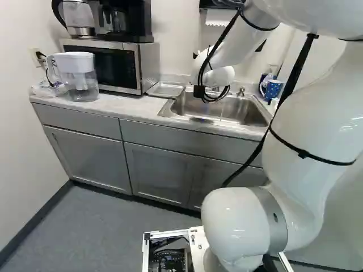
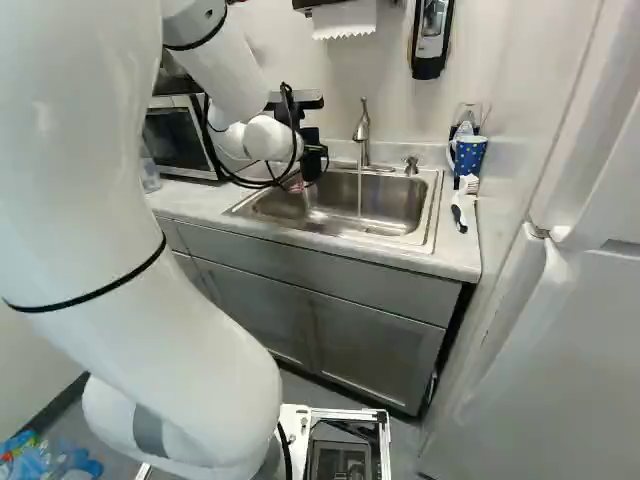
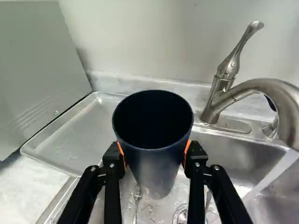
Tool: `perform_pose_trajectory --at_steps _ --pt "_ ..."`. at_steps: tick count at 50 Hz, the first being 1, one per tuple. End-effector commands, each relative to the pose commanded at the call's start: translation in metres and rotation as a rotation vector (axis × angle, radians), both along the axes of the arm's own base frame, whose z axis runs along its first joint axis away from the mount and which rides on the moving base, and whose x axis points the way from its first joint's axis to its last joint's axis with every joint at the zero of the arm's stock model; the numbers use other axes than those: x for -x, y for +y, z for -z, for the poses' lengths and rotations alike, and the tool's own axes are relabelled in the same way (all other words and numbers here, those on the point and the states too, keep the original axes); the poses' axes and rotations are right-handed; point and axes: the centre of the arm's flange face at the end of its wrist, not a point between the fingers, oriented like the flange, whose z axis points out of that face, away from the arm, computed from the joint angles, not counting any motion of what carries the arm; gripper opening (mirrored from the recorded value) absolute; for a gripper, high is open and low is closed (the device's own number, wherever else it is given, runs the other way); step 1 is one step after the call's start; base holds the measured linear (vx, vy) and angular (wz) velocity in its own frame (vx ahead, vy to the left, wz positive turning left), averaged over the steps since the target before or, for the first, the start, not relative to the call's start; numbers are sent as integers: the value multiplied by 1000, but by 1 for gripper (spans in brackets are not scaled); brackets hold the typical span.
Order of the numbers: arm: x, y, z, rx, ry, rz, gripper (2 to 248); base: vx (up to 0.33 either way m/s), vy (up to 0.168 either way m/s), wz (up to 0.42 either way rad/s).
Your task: Rinse the cup and place it in the tray
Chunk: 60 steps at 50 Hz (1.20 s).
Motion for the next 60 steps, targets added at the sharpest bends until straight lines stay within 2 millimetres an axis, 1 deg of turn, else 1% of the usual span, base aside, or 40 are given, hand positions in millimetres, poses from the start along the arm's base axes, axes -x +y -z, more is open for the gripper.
perform_pose_trajectory --at_steps 8,21,38,60 --pt "3 0 9 -1 18 0 126 0 0 0" --pt "2 0 23 -3 46 1 126 0 0 0" --pt "5 -3 41 -5 80 6 126 0 0 0" --pt "18 -5 39 -4 58 13 126 0 0 0"
